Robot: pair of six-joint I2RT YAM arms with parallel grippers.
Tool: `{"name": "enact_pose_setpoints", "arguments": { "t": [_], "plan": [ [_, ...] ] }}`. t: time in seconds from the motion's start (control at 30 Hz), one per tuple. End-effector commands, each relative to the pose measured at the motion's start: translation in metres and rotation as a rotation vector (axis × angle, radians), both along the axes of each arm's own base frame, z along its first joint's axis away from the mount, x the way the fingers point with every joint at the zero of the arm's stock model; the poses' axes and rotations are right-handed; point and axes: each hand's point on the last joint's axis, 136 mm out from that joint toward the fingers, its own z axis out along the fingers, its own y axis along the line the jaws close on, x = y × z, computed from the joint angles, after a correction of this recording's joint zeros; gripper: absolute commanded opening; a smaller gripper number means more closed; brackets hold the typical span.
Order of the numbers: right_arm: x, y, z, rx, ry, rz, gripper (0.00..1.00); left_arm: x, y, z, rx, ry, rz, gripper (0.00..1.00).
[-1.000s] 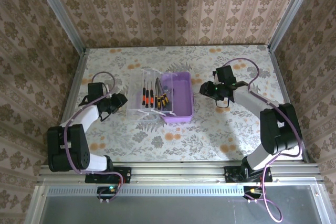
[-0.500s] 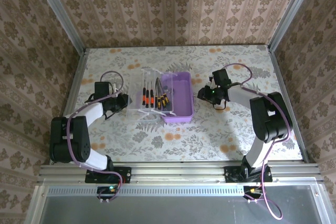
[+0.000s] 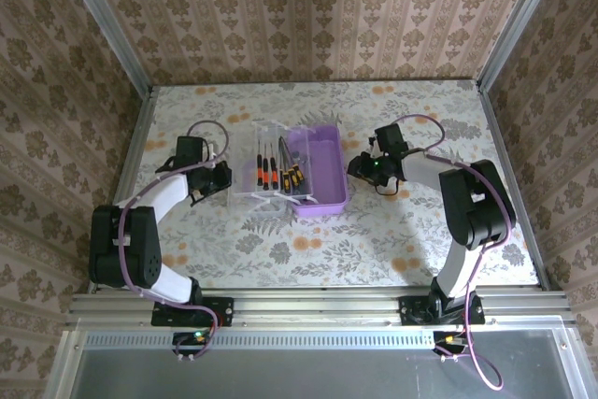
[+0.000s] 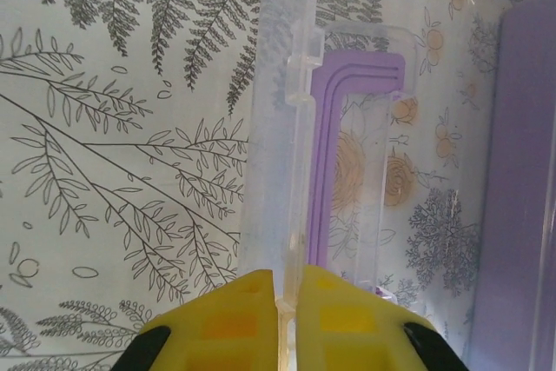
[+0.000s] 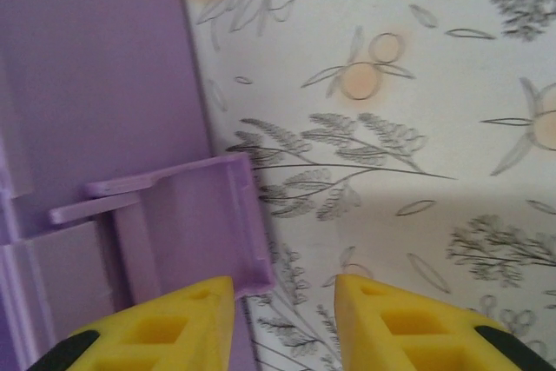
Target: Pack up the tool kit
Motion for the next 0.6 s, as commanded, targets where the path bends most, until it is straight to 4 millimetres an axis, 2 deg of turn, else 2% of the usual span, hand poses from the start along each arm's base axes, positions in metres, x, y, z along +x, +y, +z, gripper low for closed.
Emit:
{"name": "enact_pose_setpoints", "arguments": {
  "t": [0.0,0.23,0.4,0.57],
  "plan": [
    [-0.001,0.017,0.002,0.058,-0.004,0.022,0.37,0.004,0.004,0.027,0.089,-0.018,-0.003,0.00],
    [-0.006,0.040,0.011,0.096,-0.021,0.069,0.36,0.001,-0.011,0.067,0.207,-0.026,-0.077,0.00],
    [-0.009,0.049,0.016,0.114,-0.030,0.087,0.36,-0.002,-0.022,0.089,0.256,-0.034,-0.118,0.00],
    [-0.013,0.060,0.018,0.121,-0.033,0.111,0.35,-0.006,-0.047,0.109,0.241,-0.054,-0.180,0.00]
  ]
}}
